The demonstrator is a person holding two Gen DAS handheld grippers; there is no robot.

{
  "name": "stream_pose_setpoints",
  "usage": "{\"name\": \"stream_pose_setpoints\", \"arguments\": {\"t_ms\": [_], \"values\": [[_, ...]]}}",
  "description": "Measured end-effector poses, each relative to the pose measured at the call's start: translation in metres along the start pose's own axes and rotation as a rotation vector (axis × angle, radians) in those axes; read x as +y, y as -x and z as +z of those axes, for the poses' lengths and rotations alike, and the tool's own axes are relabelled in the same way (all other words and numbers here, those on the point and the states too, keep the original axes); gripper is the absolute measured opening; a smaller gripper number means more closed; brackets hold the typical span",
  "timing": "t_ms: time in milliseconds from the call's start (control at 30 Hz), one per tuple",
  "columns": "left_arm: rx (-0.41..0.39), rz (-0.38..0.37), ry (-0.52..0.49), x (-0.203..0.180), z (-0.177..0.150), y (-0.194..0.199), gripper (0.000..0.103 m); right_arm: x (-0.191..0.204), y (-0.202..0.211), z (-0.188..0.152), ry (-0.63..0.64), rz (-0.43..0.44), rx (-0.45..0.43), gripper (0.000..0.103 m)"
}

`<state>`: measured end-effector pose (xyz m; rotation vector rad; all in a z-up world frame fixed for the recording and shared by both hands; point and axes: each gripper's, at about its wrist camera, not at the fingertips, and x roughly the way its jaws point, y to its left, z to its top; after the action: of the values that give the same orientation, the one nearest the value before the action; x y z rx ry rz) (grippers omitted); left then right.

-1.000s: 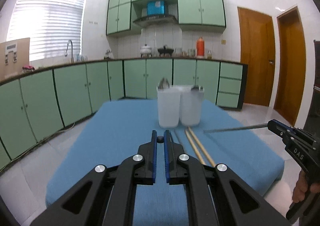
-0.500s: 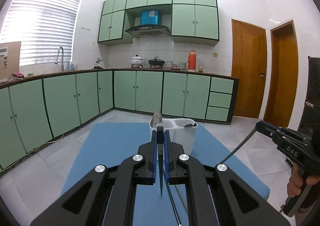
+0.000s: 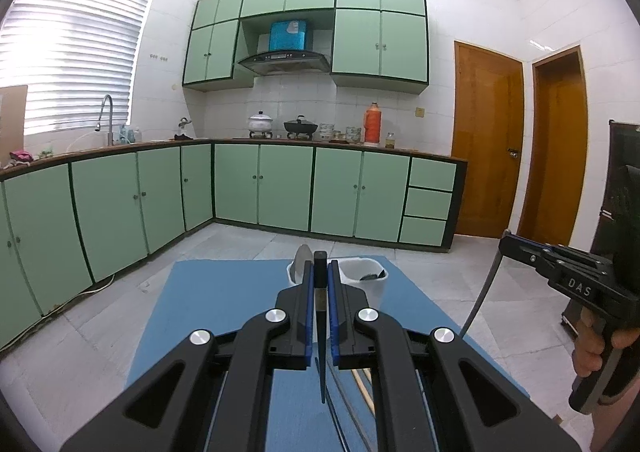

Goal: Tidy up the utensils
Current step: 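Carry chopstick and metal rod up over white holder with both grippers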

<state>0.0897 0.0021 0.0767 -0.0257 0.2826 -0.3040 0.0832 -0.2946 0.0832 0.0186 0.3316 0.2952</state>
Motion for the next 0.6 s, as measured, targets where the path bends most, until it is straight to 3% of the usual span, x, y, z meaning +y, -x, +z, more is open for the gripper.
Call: {"name": "stream_pose_setpoints", "arguments": {"t_ms": [267, 600], "values": [[-0.082, -0.003, 0.001, 0.003, 0.030, 0.004, 0.006, -0.001, -0.001, 0.043, 0.034, -0.008, -0.072, 0.005], [-0.239, -0.008, -0.007, -0.004, 0.101, -0.021, 0.006, -0.015, -0.024, 0.123, 0.037, -0.026, -0.203, 0.005]]}}
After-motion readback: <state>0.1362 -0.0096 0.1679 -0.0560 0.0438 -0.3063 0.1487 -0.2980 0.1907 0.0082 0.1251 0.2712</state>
